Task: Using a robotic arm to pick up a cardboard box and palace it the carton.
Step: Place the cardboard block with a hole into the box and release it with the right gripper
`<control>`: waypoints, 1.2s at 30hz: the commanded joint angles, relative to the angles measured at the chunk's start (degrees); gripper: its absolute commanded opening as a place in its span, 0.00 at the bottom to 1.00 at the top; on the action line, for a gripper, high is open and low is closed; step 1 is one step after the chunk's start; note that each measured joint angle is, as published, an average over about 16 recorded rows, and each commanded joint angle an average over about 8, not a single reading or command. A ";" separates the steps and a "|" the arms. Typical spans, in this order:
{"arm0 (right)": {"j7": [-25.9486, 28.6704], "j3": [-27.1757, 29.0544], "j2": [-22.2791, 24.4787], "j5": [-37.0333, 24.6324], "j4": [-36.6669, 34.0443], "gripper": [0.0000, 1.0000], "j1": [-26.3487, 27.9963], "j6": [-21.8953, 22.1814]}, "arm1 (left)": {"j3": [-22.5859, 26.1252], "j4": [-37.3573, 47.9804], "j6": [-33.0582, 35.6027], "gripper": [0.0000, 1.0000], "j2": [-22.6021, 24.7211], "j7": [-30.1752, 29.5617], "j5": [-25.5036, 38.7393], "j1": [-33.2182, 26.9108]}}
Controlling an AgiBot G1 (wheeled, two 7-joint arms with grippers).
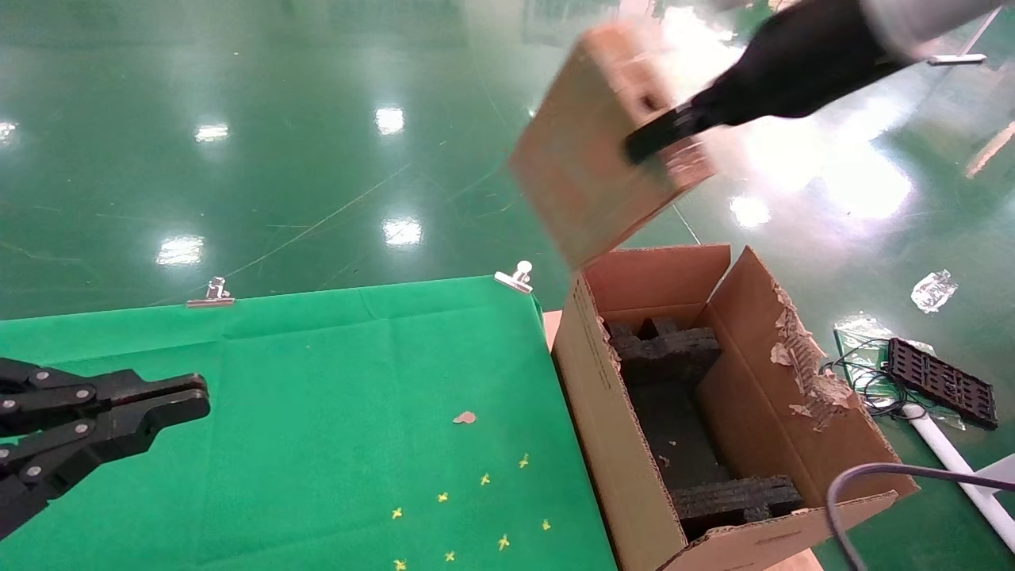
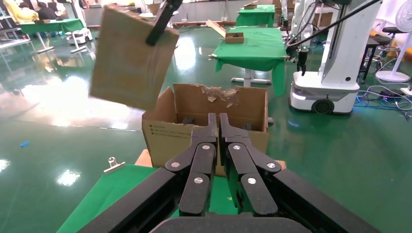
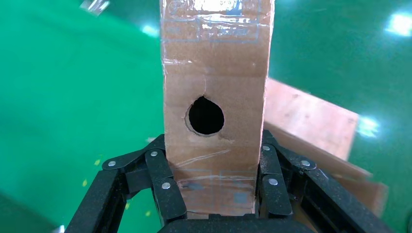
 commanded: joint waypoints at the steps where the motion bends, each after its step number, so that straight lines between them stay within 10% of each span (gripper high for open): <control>1: -0.29 0.07 1.52 -0.54 -1.91 0.00 1.30 -0.16 | 0.01 0.00 0.00 0.00 0.00 0.00 0.00 0.00; 12: -1.63 -4.44 4.10 -7.49 -12.30 0.00 0.28 -2.86 | 0.05 0.00 -0.02 0.01 -0.02 0.02 -0.03 -0.01; 21: -3.89 -6.35 2.46 -8.51 -19.05 0.00 -5.78 -4.96 | 0.08 0.00 -0.03 1.00 -0.03 0.04 -0.05 -0.02; 36: -5.12 -7.13 -0.72 -8.57 -29.14 0.00 -15.16 -1.71 | 0.13 0.00 -0.06 1.00 -0.05 0.07 -0.09 -0.03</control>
